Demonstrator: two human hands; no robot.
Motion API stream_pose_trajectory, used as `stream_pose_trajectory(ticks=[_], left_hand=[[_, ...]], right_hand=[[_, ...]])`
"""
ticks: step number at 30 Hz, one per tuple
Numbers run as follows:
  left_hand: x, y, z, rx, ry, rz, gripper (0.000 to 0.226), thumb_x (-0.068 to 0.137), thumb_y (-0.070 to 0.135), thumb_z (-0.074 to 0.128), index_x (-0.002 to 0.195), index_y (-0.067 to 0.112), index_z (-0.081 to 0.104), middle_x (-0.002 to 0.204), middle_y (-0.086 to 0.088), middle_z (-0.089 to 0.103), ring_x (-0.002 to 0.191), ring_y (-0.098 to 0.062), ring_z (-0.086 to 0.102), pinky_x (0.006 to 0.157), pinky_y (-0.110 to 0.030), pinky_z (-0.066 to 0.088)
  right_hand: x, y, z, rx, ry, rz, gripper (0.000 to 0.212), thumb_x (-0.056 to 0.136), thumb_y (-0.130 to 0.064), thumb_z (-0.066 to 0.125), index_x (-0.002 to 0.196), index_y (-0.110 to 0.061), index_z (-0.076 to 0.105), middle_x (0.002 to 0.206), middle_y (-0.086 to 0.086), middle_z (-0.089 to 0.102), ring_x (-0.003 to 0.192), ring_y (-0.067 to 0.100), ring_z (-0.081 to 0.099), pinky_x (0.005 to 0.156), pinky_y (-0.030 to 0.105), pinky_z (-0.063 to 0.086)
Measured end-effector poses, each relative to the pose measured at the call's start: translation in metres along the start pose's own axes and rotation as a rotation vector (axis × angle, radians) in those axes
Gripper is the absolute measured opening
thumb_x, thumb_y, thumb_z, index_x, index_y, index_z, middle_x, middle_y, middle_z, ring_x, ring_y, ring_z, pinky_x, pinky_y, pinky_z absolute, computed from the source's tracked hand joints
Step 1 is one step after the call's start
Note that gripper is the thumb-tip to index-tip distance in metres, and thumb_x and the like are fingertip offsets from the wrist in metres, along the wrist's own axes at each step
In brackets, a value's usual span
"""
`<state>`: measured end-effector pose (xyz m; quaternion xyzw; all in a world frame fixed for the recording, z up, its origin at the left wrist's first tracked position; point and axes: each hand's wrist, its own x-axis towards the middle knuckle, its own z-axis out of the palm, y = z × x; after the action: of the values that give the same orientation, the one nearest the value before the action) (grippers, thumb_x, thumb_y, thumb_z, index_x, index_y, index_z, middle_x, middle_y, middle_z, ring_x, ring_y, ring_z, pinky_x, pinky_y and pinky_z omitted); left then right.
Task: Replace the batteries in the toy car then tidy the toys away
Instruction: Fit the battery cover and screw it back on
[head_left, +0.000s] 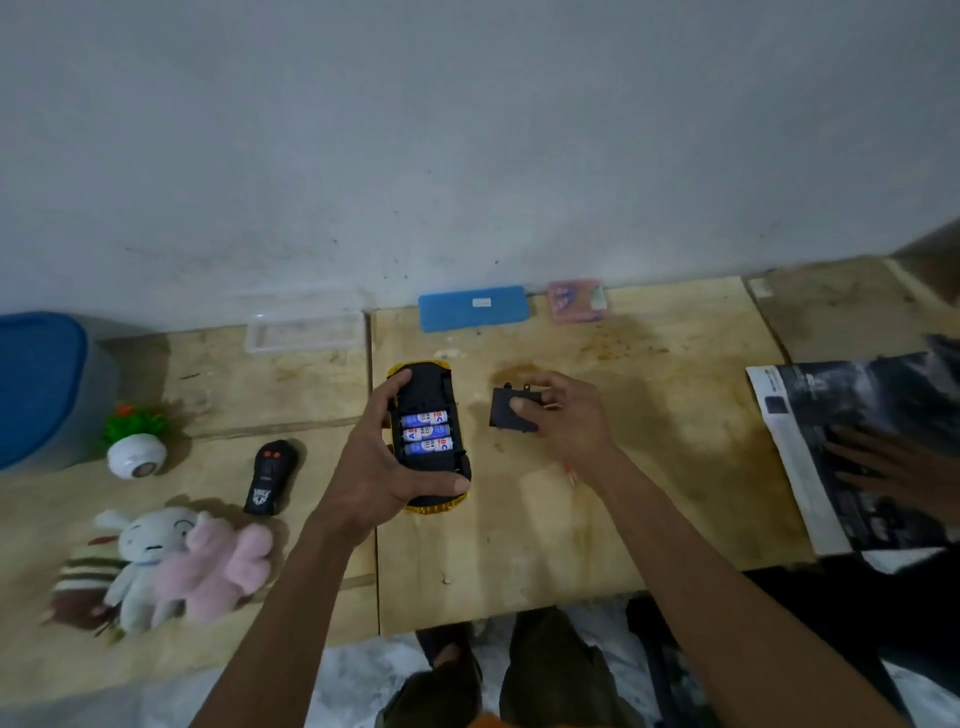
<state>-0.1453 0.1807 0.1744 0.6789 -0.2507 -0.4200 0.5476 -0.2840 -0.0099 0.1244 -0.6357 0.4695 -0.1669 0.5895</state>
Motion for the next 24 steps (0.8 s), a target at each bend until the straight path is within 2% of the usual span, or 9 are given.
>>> stream_pose_trajectory(ticks=[3, 8, 12, 14, 17, 19, 21, 24], left_hand=[[-0.004, 0.013, -0.003, -0.004, -0.018, 0.026, 0.12, 0.044, 0.002, 0.097, 0.144, 0.038, 0.042, 0.128, 0.01, 0.053, 0.1, -0.006, 0.07, 0.077, -0.034, 0.063], [-0.008, 0.028, -0.004, 0.031, -0.052, 0.047, 0.122, 0.041, 0.007, 0.102, 0.141, 0.044, 0.044, 0.131, 0.007, 0.052, 0.104, -0.015, 0.069, 0.083, -0.042, 0.062], [-0.012, 0.036, 0.001, 0.044, -0.022, 0.028, 0.123, 0.033, 0.021, 0.103, 0.137, 0.052, 0.045, 0.134, 0.008, 0.05, 0.111, -0.019, 0.067, 0.088, -0.047, 0.06], [-0.012, 0.042, 0.007, 0.065, -0.015, 0.045, 0.124, 0.035, 0.018, 0.103, 0.139, 0.05, 0.043, 0.134, 0.008, 0.05, 0.113, -0.019, 0.065, 0.088, -0.046, 0.061], [-0.011, 0.053, 0.019, 0.063, -0.029, 0.072, 0.125, 0.041, 0.003, 0.102, 0.143, 0.044, 0.042, 0.133, 0.006, 0.049, 0.112, -0.014, 0.065, 0.085, -0.041, 0.062], [-0.009, 0.063, 0.03, 0.054, -0.05, 0.094, 0.125, 0.04, -0.001, 0.101, 0.143, 0.042, 0.043, 0.134, 0.004, 0.049, 0.112, -0.011, 0.064, 0.083, -0.039, 0.062], [-0.006, 0.07, 0.04, 0.047, -0.066, 0.113, 0.125, 0.038, 0.001, 0.102, 0.142, 0.042, 0.045, 0.134, 0.0, 0.051, 0.117, -0.02, 0.063, 0.084, -0.044, 0.062], [-0.005, 0.08, 0.051, 0.02, -0.074, 0.121, 0.126, 0.039, 0.0, 0.102, 0.142, 0.044, 0.044, 0.137, -0.001, 0.048, 0.119, -0.028, 0.062, 0.084, -0.048, 0.061]], right_hand=[[-0.017, -0.03, -0.007, 0.045, 0.028, -0.055, 0.021, 0.084, -0.014, 0.077, 0.103, -0.022, 0.075, 0.099, 0.017, 0.068, 0.093, 0.035, 0.068, 0.072, 0.051, 0.06], [-0.04, -0.067, -0.018, 0.062, 0.055, -0.098, 0.011, 0.088, -0.016, 0.074, 0.093, -0.026, 0.074, 0.097, 0.005, 0.074, 0.099, 0.026, 0.069, 0.073, 0.05, 0.062], [-0.051, -0.087, -0.028, 0.072, 0.041, -0.104, 0.009, 0.09, -0.013, 0.071, 0.094, -0.02, 0.076, 0.091, -0.001, 0.074, 0.088, 0.014, 0.069, 0.065, 0.032, 0.061], [-0.054, -0.1, -0.033, 0.096, 0.002, -0.135, 0.008, 0.09, -0.013, 0.071, 0.094, -0.018, 0.076, 0.09, -0.001, 0.074, 0.082, 0.01, 0.068, 0.061, 0.023, 0.06], [-0.058, -0.124, -0.038, 0.114, -0.099, -0.206, 0.007, 0.09, -0.015, 0.072, 0.095, -0.019, 0.075, 0.091, -0.001, 0.075, 0.084, 0.009, 0.071, 0.066, 0.025, 0.06], [-0.057, -0.135, -0.037, 0.069, -0.163, -0.268, 0.006, 0.089, -0.019, 0.073, 0.093, -0.022, 0.076, 0.085, -0.006, 0.075, 0.08, 0.006, 0.07, 0.064, 0.021, 0.058], [-0.056, -0.142, -0.035, 0.036, -0.211, -0.329, 0.005, 0.088, -0.017, 0.073, 0.091, -0.02, 0.076, 0.081, -0.005, 0.075, 0.075, 0.004, 0.067, 0.063, 0.016, 0.053], [-0.053, -0.142, -0.036, 0.007, -0.226, -0.386, 0.006, 0.089, -0.017, 0.073, 0.094, -0.017, 0.077, 0.086, -0.001, 0.076, 0.076, 0.003, 0.067, 0.067, 0.013, 0.051]])
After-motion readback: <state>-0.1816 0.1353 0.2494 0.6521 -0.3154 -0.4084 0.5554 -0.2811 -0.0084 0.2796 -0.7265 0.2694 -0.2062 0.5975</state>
